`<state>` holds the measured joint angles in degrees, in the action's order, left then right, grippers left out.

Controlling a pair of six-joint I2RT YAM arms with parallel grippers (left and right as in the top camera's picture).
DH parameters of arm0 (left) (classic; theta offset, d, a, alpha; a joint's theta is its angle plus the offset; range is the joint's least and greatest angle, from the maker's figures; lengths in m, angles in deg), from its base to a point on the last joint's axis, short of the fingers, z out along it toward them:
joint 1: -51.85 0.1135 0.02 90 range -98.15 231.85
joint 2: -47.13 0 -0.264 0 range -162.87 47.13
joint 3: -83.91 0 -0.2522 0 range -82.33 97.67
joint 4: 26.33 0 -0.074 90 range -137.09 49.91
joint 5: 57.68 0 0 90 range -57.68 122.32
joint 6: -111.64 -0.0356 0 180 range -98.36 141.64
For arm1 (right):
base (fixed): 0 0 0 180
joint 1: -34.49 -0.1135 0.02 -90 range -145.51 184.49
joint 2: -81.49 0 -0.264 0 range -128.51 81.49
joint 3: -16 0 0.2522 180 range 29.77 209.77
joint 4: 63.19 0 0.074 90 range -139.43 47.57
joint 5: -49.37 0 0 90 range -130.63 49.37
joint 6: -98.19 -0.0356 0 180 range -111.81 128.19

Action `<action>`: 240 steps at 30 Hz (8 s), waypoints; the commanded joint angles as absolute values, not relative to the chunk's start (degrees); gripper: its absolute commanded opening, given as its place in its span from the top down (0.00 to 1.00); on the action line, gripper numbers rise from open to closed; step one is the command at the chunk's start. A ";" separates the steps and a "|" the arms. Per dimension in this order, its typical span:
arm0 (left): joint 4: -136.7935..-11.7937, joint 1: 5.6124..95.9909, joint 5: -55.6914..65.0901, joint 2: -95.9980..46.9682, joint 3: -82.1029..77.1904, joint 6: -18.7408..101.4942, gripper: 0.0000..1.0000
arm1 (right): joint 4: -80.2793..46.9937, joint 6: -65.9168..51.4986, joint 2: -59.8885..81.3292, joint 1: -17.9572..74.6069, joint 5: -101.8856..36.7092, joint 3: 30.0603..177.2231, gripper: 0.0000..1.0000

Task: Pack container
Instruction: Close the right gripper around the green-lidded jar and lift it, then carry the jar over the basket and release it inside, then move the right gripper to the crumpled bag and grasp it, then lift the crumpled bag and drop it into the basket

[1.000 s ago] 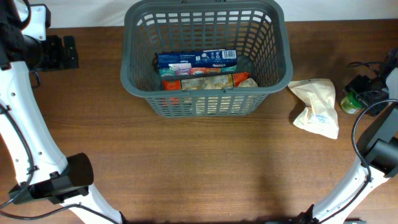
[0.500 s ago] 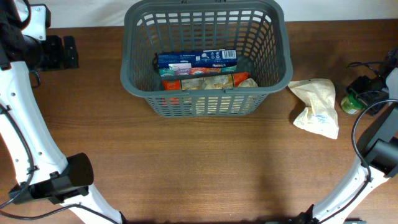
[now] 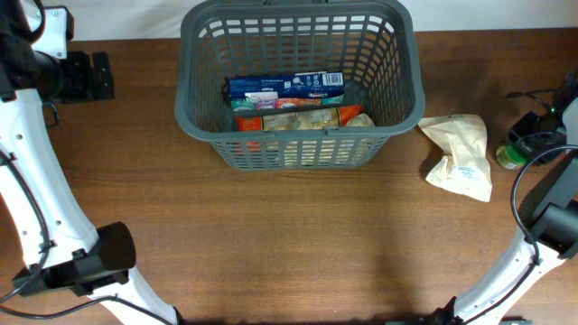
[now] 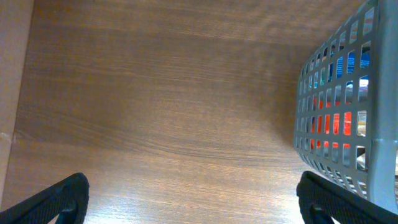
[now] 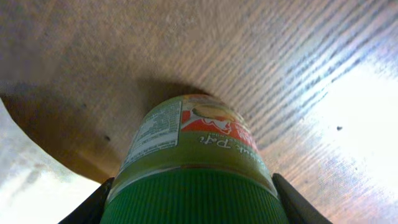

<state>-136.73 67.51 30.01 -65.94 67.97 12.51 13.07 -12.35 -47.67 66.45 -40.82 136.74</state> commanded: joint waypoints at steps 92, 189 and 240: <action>-136.77 67.51 30.23 -65.77 67.70 13.21 0.01 | 24.72 0.00 -51.32 20.25 -44.84 177.55 0.15; -136.77 67.51 30.23 -65.77 67.70 13.21 0.01 | 28.33 4.86 -23.65 44.25 -28.14 175.61 0.96; -136.75 67.51 30.23 -65.77 67.70 13.21 0.01 | 35.89 17.69 -41.24 11.37 -37.63 189.11 0.02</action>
<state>-136.73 67.51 30.03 -65.94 67.92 12.51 35.89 21.03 -49.27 11.55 -31.31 184.02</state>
